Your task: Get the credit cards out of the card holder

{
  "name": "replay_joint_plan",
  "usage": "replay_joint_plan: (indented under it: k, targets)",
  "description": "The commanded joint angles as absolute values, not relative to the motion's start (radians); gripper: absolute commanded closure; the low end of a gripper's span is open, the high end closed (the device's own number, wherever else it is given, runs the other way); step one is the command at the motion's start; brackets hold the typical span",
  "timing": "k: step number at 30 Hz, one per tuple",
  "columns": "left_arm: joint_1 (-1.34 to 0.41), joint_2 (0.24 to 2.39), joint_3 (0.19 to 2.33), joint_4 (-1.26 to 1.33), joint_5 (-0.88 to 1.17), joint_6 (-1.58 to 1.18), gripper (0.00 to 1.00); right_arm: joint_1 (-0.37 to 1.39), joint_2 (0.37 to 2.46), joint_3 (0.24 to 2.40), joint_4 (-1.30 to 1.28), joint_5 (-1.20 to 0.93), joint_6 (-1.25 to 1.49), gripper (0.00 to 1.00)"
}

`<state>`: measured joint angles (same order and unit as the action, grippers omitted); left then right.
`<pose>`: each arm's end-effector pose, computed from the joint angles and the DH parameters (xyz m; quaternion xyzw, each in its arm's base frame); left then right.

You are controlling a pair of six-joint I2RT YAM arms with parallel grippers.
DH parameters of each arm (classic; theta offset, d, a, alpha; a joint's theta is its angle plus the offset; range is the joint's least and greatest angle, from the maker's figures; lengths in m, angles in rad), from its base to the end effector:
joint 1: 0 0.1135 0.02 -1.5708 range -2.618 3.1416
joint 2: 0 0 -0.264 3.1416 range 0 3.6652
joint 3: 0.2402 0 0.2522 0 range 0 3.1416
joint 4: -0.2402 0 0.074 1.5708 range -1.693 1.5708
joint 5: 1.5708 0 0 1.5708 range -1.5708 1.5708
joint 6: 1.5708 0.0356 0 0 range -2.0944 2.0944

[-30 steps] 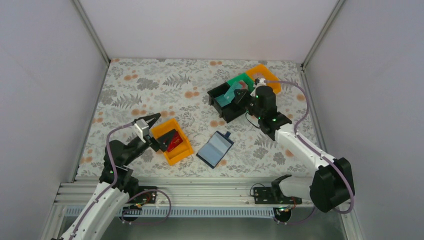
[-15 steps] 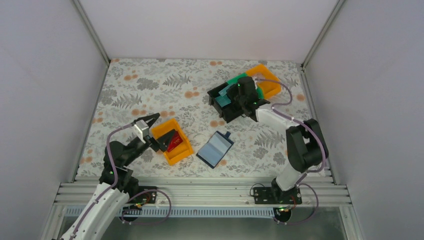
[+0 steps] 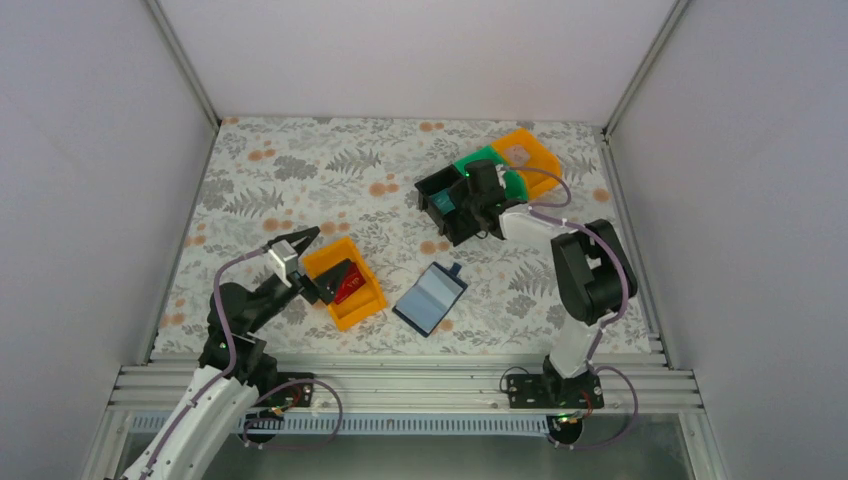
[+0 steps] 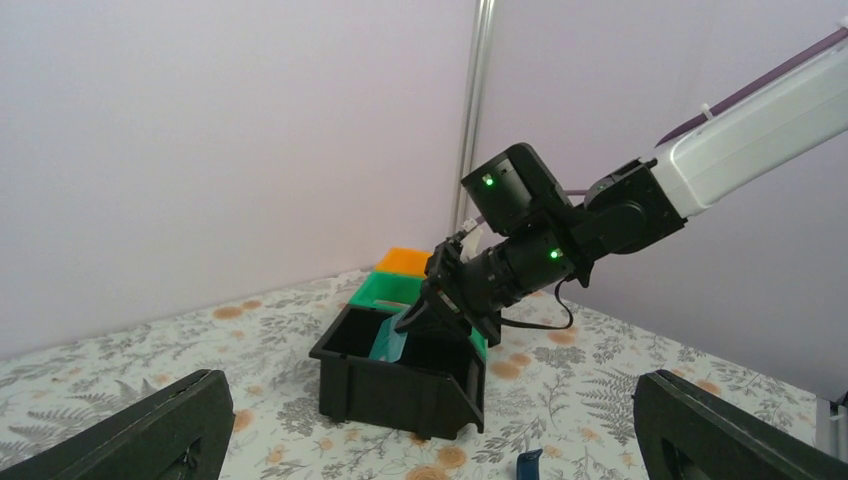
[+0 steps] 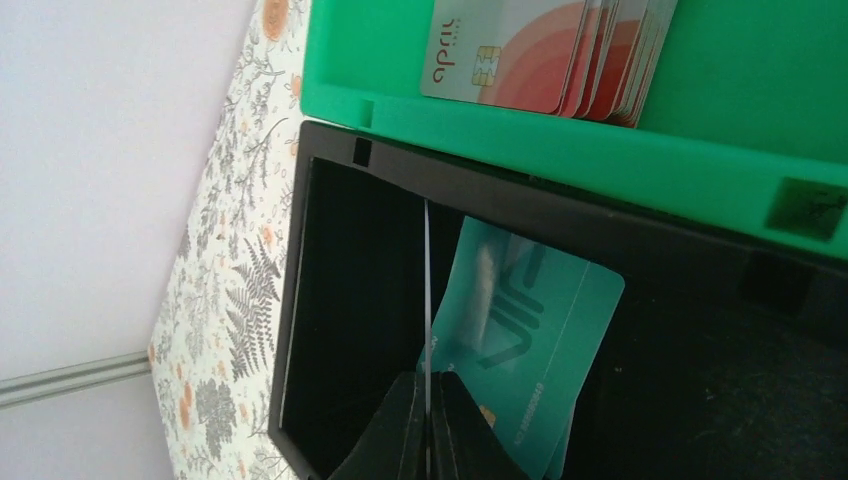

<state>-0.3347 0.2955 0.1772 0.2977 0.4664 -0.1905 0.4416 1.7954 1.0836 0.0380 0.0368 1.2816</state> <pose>0.1098 -0.0552 0.2399 0.2219 0.6092 -0.3369 0.6828 0.3523 0.1651 0.1879 0.3747 0.8194 0.3182 0.2949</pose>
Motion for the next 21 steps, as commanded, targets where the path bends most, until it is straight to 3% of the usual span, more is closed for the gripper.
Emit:
replay_joint_plan:
  k: [1,12,21]
  targets:
    - [-0.336,0.296,0.17,0.31,0.463,-0.172,0.0,0.433,1.838,1.138,0.024,0.051,1.294,0.96]
    - [-0.337,0.289,0.164,0.321,0.465,-0.175,0.0,0.428,1.866,1.14,0.028,0.013,1.29,0.95]
    - [-0.337,0.294,0.164,0.321,0.461,-0.174,0.0,0.417,1.838,1.148,-0.012,0.035,1.22,0.71]
